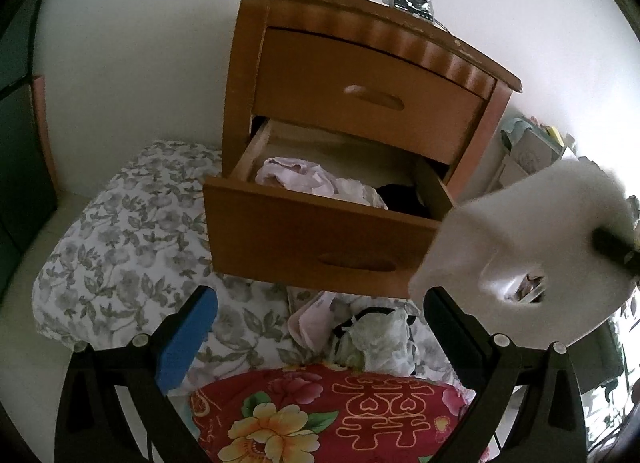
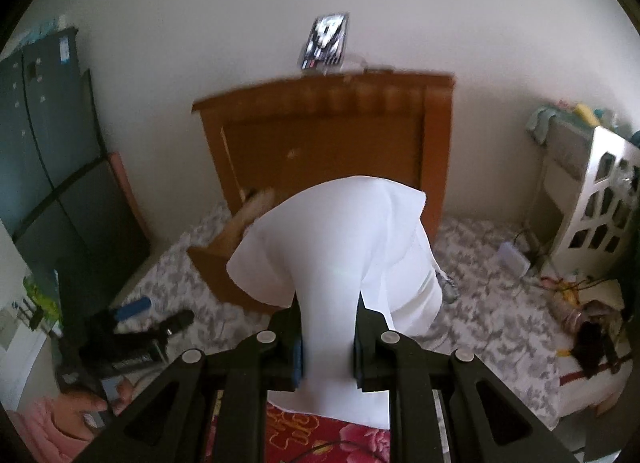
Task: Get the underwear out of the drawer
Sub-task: 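Carry the white cloth down onto the garment pile on the bedsheet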
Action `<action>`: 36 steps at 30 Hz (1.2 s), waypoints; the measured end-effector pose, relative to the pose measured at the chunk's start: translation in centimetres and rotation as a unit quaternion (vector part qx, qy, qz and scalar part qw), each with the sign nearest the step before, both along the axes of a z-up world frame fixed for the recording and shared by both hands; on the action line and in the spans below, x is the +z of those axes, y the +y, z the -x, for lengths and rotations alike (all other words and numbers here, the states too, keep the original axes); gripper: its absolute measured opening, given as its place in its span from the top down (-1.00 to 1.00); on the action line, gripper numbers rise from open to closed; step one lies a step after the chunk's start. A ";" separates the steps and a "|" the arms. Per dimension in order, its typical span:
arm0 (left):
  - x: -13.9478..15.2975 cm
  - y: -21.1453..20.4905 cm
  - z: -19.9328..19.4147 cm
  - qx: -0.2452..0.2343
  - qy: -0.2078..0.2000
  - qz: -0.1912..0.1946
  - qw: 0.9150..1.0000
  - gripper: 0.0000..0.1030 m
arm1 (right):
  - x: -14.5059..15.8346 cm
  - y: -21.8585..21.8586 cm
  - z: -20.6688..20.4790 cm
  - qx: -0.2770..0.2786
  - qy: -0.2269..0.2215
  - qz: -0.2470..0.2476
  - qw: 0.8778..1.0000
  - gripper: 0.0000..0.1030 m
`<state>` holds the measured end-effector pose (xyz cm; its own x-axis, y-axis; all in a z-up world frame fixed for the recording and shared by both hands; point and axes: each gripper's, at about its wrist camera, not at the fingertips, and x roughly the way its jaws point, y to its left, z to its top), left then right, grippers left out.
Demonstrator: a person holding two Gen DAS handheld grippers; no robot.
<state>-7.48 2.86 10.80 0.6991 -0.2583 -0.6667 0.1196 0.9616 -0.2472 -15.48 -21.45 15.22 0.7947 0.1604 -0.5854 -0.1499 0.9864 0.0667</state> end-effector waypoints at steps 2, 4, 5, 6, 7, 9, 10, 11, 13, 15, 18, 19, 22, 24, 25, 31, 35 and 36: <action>0.0 0.3 0.0 0.004 0.000 0.002 1.000 -0.99 | -1.8 0.8 -1.1 0.009 0.026 0.004 1.000 0.63; 0.1 0.5 -0.1 0.008 0.000 0.004 1.000 -0.99 | -3.3 1.3 -2.1 0.015 0.049 0.005 0.999 0.63; 0.1 0.6 -0.1 0.010 0.000 0.004 1.000 -0.99 | -4.0 1.6 -2.5 0.018 0.059 0.006 0.998 0.63; 0.1 0.7 -0.1 0.011 0.001 0.004 1.000 -0.99 | -4.9 2.0 -3.0 0.020 0.071 0.008 0.997 0.63; 0.0 0.7 -0.2 0.012 0.002 0.005 1.000 -0.99 | -5.4 2.2 -3.4 0.023 0.079 0.009 0.997 0.63; -0.1 0.8 -0.3 0.014 0.003 0.005 1.000 -0.99 | -6.9 2.7 -4.2 0.026 0.099 0.011 0.995 0.63; -0.1 0.9 -0.3 0.015 0.004 0.006 1.000 -0.99 | -7.8 3.0 -4.7 0.029 0.111 0.013 0.993 0.63; -0.1 0.9 -0.4 0.015 0.004 0.006 1.000 -0.99 | -8.4 3.2 -5.1 0.030 0.118 0.015 0.992 0.63; -0.2 1.0 -0.4 0.017 0.006 0.007 1.000 -0.99 | -9.7 3.6 -5.9 0.032 0.136 0.015 0.990 0.63; -0.3 1.1 -0.5 0.018 0.008 0.008 1.000 -0.99 | -11.2 4.0 -6.7 0.033 0.157 0.014 0.987 0.63; -0.5 1.3 -0.7 0.021 0.010 0.009 1.000 -0.99 | -12.9 4.4 -7.6 0.035 0.181 0.008 0.983 0.63; -0.5 1.3 -0.7 0.022 0.011 0.009 1.000 -0.99 | -13.5 4.7 -7.9 0.035 0.187 0.011 0.982 0.63; -0.6 1.4 -0.8 0.023 0.012 0.009 1.000 -0.99 | -14.9 5.2 -9.0 0.032 0.204 0.016 0.978 0.63; -0.8 1.5 -0.9 0.024 0.015 0.008 1.000 -0.99 | -15.4 5.3 -9.6 0.029 0.209 0.016 0.977 0.63; -0.9 1.5 -1.0 0.024 0.017 0.008 1.000 -0.99 | -15.6 5.5 -9.9 0.029 0.211 0.016 0.977 0.63; -1.8 1.7 -1.5 0.029 0.030 0.001 0.999 -0.99 | -16.5 6.7 -11.4 0.032 0.218 0.012 0.975 0.62; -2.8 1.8 -1.9 0.032 0.043 -0.003 0.999 -0.99 | -17.7 7.5 -11.5 0.036 0.227 0.014 0.973 0.54; -3.0 1.8 -2.0 0.032 0.047 -0.004 0.998 -0.99 | -18.0 7.6 -11.5 0.036 0.229 0.013 0.973 0.52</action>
